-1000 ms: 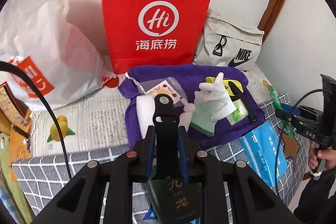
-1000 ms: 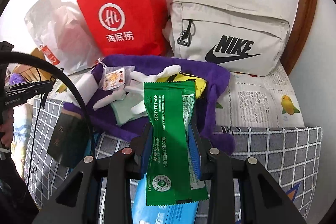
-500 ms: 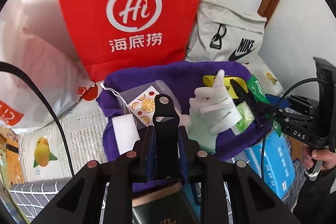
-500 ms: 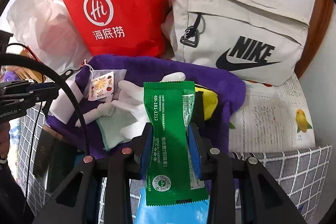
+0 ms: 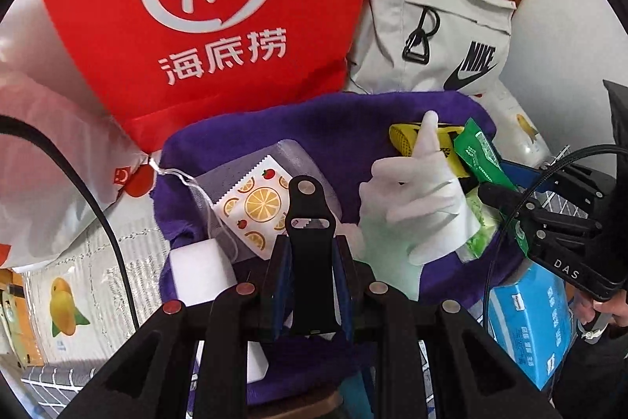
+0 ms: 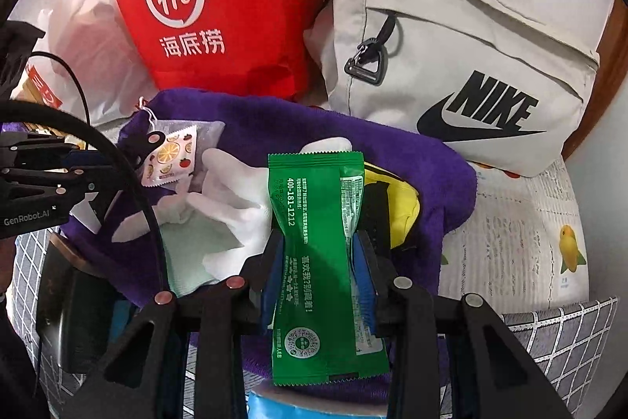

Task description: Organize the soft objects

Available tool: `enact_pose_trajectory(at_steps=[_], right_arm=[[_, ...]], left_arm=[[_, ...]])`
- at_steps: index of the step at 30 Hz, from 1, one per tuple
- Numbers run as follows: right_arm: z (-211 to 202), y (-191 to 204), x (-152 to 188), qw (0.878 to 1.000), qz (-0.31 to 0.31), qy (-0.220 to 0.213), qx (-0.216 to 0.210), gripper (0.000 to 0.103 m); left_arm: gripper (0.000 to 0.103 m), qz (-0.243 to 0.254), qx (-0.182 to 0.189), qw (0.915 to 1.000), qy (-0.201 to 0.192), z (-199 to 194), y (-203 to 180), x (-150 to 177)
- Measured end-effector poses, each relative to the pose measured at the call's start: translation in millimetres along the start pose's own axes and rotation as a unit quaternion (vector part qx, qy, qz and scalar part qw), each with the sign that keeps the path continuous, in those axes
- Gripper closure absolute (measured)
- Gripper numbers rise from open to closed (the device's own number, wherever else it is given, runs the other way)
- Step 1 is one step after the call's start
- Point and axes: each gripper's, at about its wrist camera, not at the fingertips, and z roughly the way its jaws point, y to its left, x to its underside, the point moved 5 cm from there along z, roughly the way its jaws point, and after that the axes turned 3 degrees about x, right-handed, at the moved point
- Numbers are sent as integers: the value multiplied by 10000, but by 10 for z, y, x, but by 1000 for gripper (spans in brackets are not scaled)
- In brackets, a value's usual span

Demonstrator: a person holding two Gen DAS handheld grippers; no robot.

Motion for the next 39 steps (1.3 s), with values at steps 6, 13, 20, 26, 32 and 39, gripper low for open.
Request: enact_pose_trajectory(at_steps=[6,13,20,26,32,39], right_arm=[[80,29,25,9998,-151,100,65,67],[99,42,34,9994,-284,108,192,64],[6,78,19,9992,-349,-10,207,53],[-385,132,-13,9984,-281,-449,205,35],[-964,226,-15,9949,-125,-997,110,20],[-1601,395,107,9896,-110,-1420,188,11]], left_arm=[[81,30,-23,9999,145,146,-18,-14],[76,70,-44,9997,214,219,-42,-36],[48,58,-84,9998,184,194,-48,-95],[31,109,-128,9998,-107,-23,-71,-120],[17,73,-375,9988,-305,-266,-84,-99],[10,-56,-495,9972,-566,-596,-102,60]])
